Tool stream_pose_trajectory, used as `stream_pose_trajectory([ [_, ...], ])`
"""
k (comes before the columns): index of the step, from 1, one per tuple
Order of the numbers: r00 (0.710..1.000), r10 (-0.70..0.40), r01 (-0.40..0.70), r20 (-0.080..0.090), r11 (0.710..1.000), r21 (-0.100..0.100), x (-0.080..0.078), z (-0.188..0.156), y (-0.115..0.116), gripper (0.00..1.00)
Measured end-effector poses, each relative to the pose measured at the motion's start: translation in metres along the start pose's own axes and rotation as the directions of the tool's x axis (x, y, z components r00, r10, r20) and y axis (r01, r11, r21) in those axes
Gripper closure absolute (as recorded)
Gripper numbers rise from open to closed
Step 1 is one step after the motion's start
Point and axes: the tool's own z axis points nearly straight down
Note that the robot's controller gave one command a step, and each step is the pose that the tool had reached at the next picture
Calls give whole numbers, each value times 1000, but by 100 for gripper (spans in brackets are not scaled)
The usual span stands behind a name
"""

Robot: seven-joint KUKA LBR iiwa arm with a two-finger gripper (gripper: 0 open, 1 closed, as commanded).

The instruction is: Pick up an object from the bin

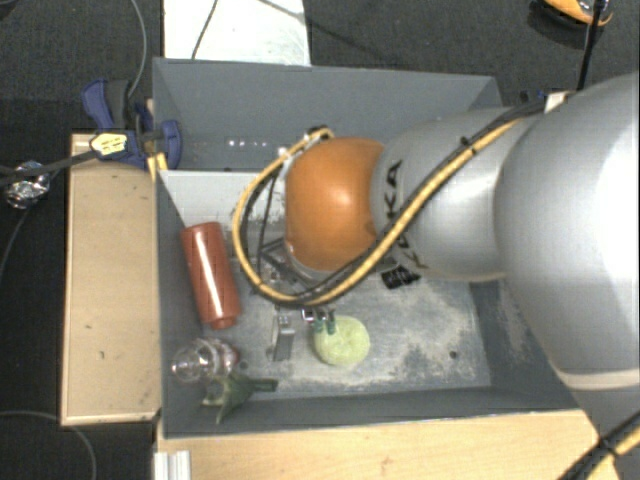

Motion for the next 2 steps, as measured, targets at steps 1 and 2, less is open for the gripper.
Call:
stream_pose_trajectory([
  [1,1000,5,-5,7,1000,-2,-2,-5,-1,0],
  [2,999,38,-38,-1,999,0,13,-24,-9,0],
])
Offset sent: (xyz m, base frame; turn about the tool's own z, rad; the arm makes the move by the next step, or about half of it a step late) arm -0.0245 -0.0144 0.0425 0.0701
